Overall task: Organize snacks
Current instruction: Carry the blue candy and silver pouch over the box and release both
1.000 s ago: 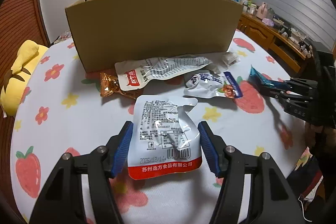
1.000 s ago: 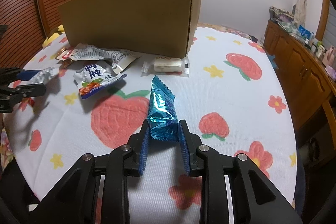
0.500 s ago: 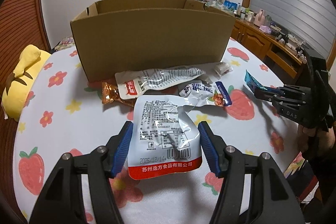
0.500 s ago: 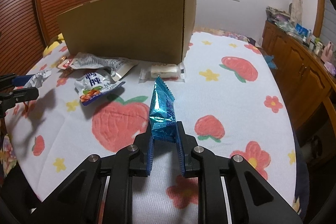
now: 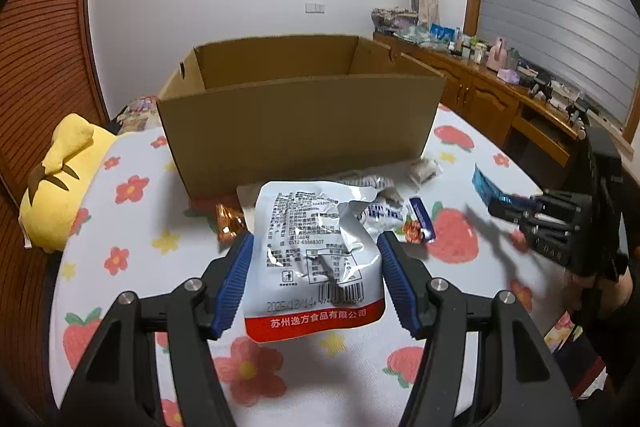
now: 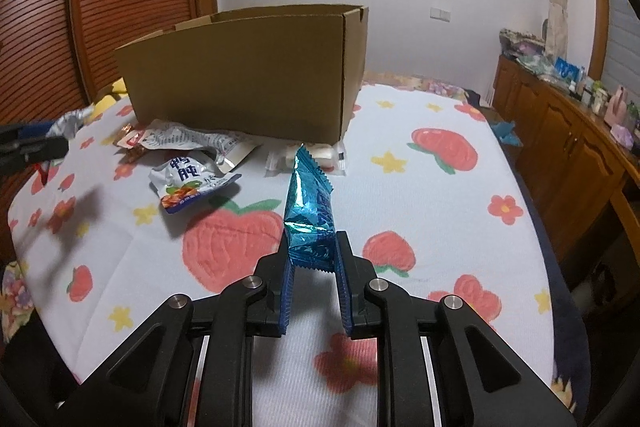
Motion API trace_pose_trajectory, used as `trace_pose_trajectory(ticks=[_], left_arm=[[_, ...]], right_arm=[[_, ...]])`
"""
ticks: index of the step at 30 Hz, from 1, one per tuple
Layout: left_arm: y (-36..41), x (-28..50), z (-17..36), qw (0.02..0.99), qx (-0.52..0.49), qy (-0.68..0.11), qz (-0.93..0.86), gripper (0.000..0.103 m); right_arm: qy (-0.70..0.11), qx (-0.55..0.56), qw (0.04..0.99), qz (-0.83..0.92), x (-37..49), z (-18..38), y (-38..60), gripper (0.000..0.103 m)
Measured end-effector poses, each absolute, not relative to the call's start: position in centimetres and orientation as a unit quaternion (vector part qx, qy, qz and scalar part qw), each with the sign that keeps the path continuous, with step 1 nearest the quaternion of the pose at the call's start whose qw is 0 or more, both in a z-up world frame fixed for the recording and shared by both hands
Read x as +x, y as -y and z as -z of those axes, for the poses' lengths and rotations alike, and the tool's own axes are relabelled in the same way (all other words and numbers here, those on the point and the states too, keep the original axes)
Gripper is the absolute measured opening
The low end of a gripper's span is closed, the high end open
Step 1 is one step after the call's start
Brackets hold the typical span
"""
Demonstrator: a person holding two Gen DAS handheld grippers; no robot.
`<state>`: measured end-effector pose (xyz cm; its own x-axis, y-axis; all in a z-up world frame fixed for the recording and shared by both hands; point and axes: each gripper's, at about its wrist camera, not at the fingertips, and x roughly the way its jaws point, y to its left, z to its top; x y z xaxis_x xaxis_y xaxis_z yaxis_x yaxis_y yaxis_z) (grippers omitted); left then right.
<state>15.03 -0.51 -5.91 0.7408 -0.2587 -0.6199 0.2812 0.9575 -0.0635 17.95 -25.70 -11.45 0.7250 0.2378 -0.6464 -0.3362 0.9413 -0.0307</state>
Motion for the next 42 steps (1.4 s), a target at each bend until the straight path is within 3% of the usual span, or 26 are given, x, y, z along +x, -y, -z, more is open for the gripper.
trace_pose_trajectory(ticks=[8, 25, 42], left_arm=[[0.1, 15.6, 3.8, 0.941, 0.023, -0.309, 0.138, 0.062], [-0.8, 19.6, 1.4, 0.947, 0.029, -0.294, 0.126, 0.062], [-1.1, 26.2, -0.9, 0.951, 0.031, -0.28, 0.125, 0.062]], right_arm=[[-0.323, -0.075, 0.928, -0.167, 17.1, 10.3, 25.2, 0.017], [-0.251, -0.09, 0.936, -0.231, 21.7, 1.7, 20.1, 0.017], [-0.269, -0.077, 0.933, -0.226, 30.3, 1.8, 18.9, 0.019]])
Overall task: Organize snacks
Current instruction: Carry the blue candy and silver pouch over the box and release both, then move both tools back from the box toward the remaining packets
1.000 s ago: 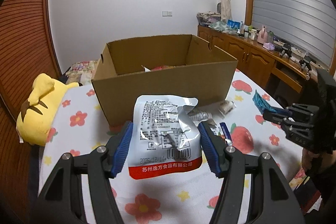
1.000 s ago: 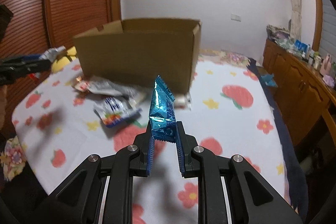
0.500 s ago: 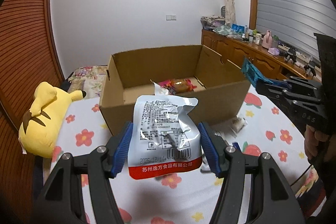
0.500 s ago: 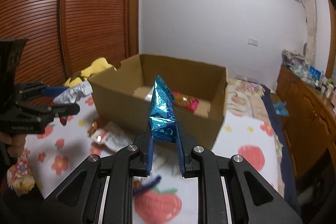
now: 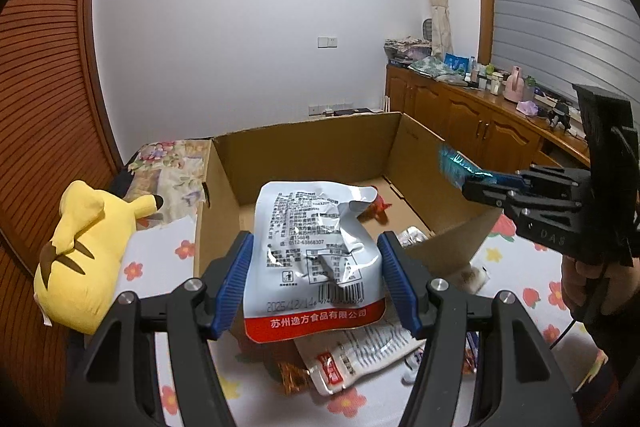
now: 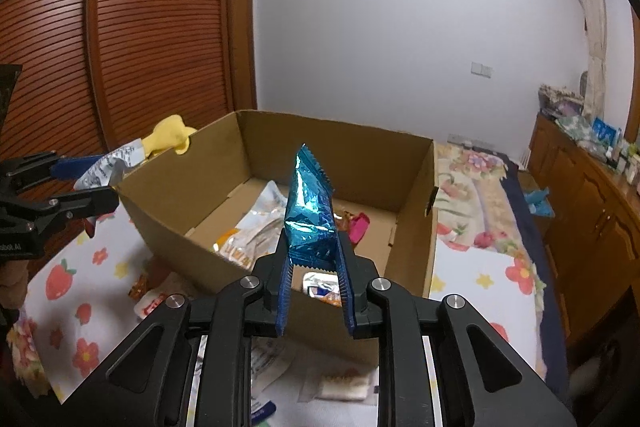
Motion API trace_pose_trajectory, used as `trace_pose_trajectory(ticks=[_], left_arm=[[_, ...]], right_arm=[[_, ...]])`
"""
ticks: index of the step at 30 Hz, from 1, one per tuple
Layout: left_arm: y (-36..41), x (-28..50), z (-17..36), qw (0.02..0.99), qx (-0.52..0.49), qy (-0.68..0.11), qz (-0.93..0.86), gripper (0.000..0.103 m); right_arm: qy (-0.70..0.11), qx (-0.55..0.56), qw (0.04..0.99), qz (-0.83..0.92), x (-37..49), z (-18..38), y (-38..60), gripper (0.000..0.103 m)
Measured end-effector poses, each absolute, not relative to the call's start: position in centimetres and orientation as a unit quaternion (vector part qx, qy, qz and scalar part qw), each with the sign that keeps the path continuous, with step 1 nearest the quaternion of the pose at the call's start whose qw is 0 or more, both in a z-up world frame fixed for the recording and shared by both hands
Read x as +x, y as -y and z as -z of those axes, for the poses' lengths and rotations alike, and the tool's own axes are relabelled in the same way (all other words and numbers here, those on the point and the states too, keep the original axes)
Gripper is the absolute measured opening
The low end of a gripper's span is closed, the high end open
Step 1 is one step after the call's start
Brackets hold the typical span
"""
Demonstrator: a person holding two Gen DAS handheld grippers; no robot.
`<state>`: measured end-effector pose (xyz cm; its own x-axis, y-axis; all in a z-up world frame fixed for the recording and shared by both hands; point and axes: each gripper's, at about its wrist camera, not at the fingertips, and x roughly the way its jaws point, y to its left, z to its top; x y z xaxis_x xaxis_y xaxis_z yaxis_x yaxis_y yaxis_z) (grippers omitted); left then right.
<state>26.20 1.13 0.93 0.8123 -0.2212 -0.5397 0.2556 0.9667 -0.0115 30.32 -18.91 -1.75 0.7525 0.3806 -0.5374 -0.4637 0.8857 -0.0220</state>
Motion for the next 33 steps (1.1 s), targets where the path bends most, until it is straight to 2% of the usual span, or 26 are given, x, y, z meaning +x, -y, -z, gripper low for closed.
trace_pose_trajectory(ticks=[8, 17, 33], left_arm=[[-0.8, 28.6, -0.3, 0.95, 0.028, -0.286, 0.123, 0.063], [0.4, 31.0, -0.7, 0.95, 0.038, -0.285, 0.124, 0.063], [2.3, 35.5, 0.7, 0.941, 0.042, -0.316, 0.116, 0.064]], right_arm=[[-0.27, -0.08, 0.934, -0.219, 31.3, 2.3, 19.3, 0.025], [-0.257, -0.069, 0.936, -0.229, 30.4, 1.5, 20.1, 0.043], [-0.253, -0.059, 0.938, -0.227, 30.5, 1.3, 21.0, 0.053]])
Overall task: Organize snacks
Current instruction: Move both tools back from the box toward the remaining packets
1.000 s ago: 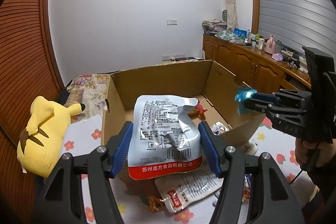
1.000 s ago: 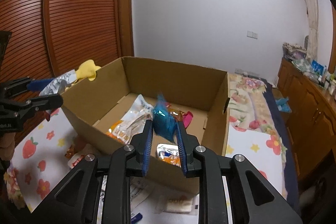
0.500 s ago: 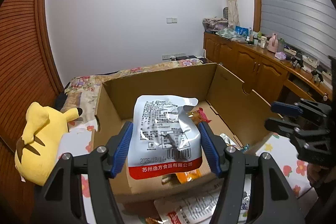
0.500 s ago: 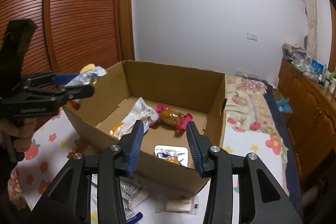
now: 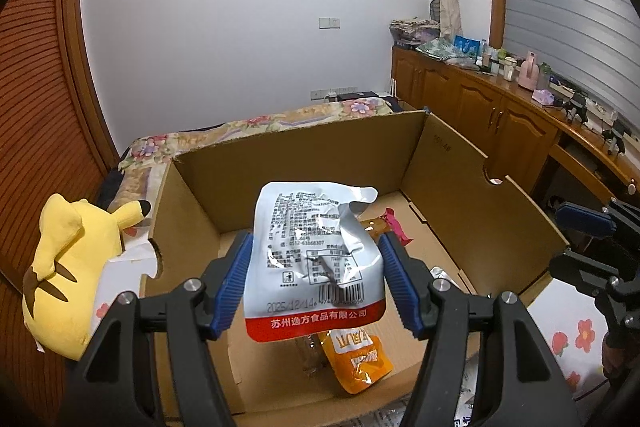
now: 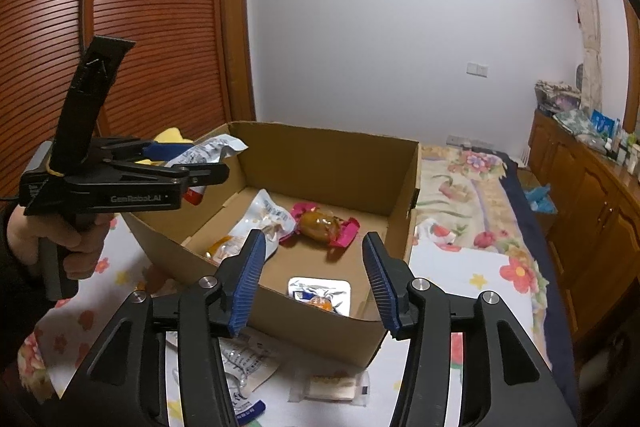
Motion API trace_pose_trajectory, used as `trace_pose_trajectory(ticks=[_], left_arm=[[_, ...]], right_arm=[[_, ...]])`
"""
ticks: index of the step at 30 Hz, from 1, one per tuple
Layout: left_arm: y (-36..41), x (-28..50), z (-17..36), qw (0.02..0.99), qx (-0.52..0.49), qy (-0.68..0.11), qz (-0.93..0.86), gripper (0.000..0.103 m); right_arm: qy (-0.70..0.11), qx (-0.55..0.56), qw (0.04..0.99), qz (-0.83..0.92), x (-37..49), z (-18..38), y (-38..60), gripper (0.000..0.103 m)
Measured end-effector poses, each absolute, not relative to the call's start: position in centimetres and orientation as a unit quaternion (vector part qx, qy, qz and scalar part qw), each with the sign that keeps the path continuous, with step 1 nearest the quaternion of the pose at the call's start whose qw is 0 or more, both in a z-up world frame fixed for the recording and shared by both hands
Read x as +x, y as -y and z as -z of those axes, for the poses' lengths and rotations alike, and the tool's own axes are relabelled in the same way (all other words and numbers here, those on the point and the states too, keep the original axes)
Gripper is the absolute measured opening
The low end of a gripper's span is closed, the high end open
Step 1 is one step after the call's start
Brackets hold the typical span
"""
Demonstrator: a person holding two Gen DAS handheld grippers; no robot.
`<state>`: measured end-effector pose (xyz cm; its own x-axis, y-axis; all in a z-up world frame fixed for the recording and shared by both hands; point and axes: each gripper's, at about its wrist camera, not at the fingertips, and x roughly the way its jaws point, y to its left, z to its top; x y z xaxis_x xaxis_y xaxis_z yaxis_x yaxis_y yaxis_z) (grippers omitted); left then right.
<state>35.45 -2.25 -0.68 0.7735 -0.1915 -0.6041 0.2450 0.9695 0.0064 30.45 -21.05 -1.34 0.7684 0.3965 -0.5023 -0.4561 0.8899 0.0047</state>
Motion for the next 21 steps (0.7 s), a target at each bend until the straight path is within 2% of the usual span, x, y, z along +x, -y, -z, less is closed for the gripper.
trace_pose_trajectory(ticks=[11, 21], left_arm=[[1.6, 34.3, 0.9, 0.941, 0.035, -0.316, 0.117, 0.066], [0.2, 27.7, -0.1, 0.945, 0.037, -0.298, 0.131, 0.071]], right_arm=[[-0.258, -0.061, 0.939, -0.22, 30.4, 1.6, 21.1, 0.056], [-0.252, -0.063, 0.94, -0.223, 26.3, 0.0, 20.5, 0.06]])
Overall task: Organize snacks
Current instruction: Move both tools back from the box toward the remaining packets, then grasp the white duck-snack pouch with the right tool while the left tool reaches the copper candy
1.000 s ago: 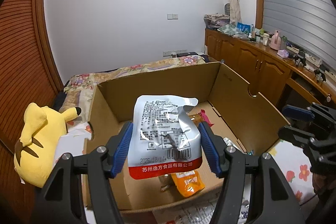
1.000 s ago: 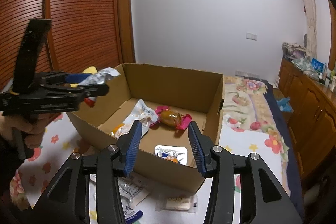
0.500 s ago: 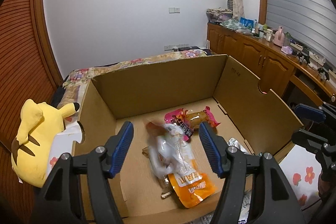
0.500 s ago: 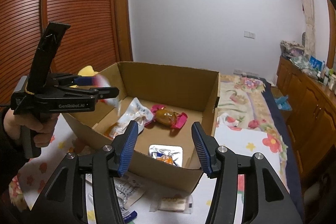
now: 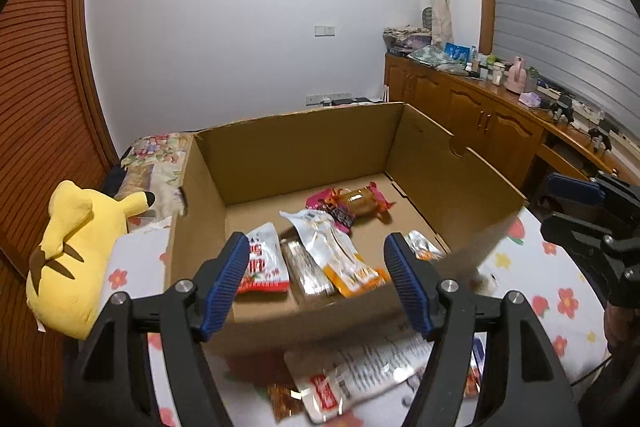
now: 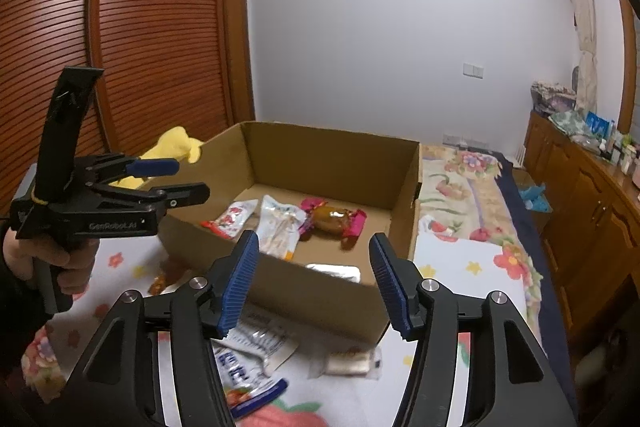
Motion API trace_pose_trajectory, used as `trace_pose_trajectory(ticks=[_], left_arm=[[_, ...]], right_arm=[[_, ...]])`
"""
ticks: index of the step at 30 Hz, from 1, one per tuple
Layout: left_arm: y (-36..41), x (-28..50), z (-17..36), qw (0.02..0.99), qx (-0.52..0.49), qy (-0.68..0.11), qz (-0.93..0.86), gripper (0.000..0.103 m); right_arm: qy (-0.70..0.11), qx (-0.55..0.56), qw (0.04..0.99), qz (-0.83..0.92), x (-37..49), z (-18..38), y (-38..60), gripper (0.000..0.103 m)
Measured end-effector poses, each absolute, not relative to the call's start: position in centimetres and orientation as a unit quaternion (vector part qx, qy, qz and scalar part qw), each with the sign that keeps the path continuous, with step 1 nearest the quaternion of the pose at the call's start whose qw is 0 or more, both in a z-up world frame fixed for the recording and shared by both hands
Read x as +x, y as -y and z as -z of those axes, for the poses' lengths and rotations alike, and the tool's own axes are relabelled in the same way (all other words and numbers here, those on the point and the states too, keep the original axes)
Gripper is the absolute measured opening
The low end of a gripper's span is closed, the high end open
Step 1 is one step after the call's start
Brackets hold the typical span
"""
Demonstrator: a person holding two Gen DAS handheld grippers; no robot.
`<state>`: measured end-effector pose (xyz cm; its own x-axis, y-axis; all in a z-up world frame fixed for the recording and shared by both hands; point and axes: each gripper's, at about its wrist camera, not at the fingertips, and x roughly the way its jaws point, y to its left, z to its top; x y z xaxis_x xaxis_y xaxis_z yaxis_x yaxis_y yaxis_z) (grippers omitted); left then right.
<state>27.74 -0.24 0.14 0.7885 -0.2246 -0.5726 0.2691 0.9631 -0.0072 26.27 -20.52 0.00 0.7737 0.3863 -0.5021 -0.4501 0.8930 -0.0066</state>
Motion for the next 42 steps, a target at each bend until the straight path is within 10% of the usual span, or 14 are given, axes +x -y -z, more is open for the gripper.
trace_pose_trajectory(ticks=[42], left_arm=[[-3.8, 19.8, 11.9, 0.909, 0.043, -0.399, 0.11, 0.072]], right_arm=[[-0.396, -0.08, 0.877, -0.259, 23.6, 11.9, 15.0, 0.061]])
